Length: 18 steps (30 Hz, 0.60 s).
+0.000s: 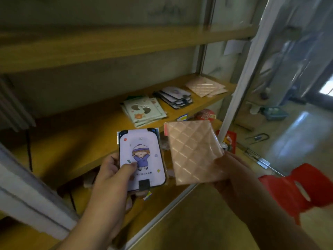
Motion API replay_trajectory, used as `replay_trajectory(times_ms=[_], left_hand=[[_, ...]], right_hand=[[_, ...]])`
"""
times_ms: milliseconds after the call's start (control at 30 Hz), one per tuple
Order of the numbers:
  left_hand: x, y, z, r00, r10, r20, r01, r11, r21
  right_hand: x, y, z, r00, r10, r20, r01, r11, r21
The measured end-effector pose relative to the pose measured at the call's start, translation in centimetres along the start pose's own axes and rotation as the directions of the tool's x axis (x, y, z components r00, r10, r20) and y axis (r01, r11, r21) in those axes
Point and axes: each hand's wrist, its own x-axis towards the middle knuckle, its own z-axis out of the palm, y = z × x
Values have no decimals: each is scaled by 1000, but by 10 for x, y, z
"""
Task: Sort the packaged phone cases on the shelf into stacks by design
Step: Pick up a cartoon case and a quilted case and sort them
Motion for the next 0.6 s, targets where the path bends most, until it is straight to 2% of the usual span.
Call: replay_trajectory(times_ms=[367,600], left_hand=[[141,29,81,999,5,39,-5,1000,5],[188,38,116,1000,24,8,-25,998,65]], right_hand=[[133,-46,-6,990,-81,-115,71,994,-86],[184,-60,-29,996,-36,-76,34,999,-19]])
